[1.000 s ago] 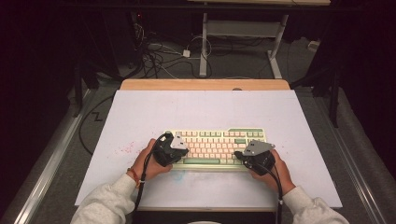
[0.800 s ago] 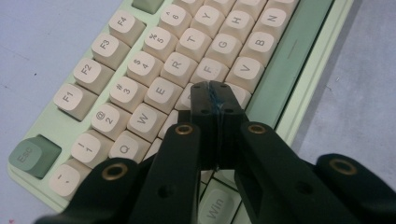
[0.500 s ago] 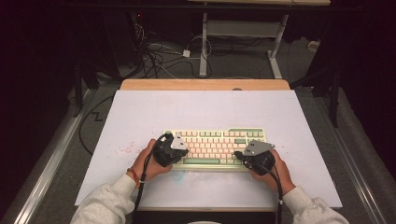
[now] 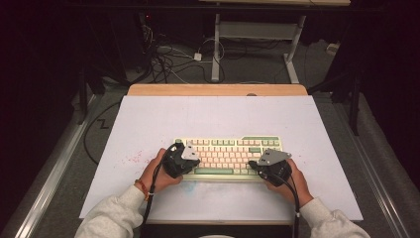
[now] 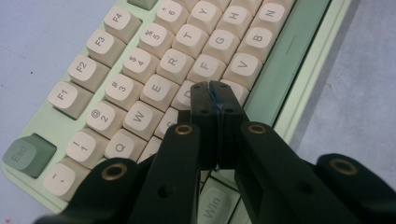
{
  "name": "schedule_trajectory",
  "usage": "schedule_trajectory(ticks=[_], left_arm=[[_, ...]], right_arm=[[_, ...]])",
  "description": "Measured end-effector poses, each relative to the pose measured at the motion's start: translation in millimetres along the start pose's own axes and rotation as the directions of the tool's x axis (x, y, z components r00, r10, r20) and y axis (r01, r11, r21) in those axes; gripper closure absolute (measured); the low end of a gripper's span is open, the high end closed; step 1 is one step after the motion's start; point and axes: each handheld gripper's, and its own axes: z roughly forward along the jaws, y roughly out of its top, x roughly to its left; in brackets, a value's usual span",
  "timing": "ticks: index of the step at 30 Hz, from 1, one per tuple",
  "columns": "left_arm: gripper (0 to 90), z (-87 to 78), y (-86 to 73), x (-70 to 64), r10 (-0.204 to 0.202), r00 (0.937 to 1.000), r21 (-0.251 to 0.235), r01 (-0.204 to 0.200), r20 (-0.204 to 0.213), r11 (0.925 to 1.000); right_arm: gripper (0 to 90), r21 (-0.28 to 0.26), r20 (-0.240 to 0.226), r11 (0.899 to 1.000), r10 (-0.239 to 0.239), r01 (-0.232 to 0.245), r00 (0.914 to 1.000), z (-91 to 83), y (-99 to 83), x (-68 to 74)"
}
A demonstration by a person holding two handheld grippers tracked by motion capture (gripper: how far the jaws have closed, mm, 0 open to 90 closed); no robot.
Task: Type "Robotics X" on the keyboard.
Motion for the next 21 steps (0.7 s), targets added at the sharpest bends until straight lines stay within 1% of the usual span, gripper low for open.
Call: schedule_trajectory(ticks=[1,4,9,12,15,18,19,21], left_arm=[[86.3,-2.3,0.5,0.1,0.001,1.0000,-0.010,-0.001,-0.005,0.9999],[85.7,-4.1,0.6,0.7,0.001,0.9999,-0.018,-0.001,-0.017,0.9998],[85.6,-5.2,0.6,1.0,-0.002,0.9998,-0.027,0.002,-0.019,0.9996],[85.3,-6.1,0.7,1.6,-0.004,0.9996,-0.034,0.003,-0.028,0.9994],[84.4,-6.9,0.4,2.2,-0.006,0.9994,-0.041,0.005,-0.034,0.9991],[83.5,-7.8,0.6,2.9,-0.004,0.9987,-0.049,0.001,-0.051,0.9988],[83.2,-7.9,0.6,2.9,-0.009,0.9984,-0.056,0.006,-0.055,0.9984],[81.0,-8.5,0.6,3.3,-0.009,0.9979,-0.061,0.005,-0.064,0.9981]], right_arm=[[90.0,0.000,0.000,1.000,0.001,-0.001,1.0000,0.0,0.0,0.0],[90.0,0.000,-0.004,1.000,0.001,-0.001,1.0000,-0.1,0.2,-0.6],[90.0,0.002,-0.005,1.000,-0.002,0.002,1.0000,-0.8,0.8,-0.9],[90.0,-0.001,-0.006,1.000,-0.001,0.001,1.0000,-1.4,1.5,-1.5],[90.0,-0.010,0.000,1.000,0.001,-0.001,1.0000,-3.6,3.6,-2.8],[90.0,-0.026,0.008,1.000,0.008,-0.007,0.9999,-5.6,5.9,-4.3],[90.0,-0.030,0.011,1.000,0.007,-0.007,0.9999,-6.1,6.9,-4.9],[90.0,-0.041,0.011,0.999,0.009,-0.008,0.9999,-7.4,9.2,-5.3]])
